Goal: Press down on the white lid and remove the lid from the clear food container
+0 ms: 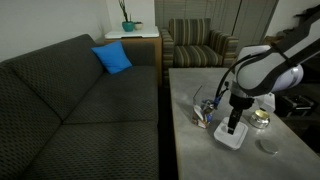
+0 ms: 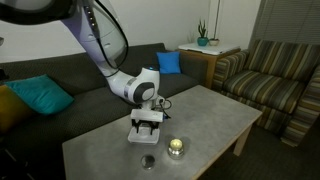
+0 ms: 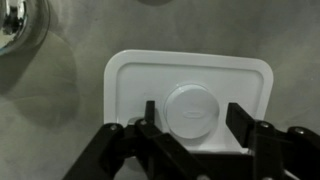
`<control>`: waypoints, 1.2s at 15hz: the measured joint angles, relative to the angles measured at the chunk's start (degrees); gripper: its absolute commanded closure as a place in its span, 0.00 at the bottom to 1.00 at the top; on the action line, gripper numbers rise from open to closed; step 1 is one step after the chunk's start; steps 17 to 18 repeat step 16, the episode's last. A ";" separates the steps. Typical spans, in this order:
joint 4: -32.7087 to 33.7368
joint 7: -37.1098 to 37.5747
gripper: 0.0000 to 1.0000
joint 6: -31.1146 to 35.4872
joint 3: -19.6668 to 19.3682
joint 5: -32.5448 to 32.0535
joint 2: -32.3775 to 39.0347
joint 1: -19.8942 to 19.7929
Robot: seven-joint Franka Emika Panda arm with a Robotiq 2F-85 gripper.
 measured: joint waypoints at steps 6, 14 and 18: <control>1.02 0.03 0.00 0.38 0.30 0.58 -0.34 -0.54; -8.16 -1.36 0.00 4.72 -0.04 -1.28 -13.12 -2.19; -12.58 -2.25 0.00 4.78 -0.02 -1.86 -17.81 -2.60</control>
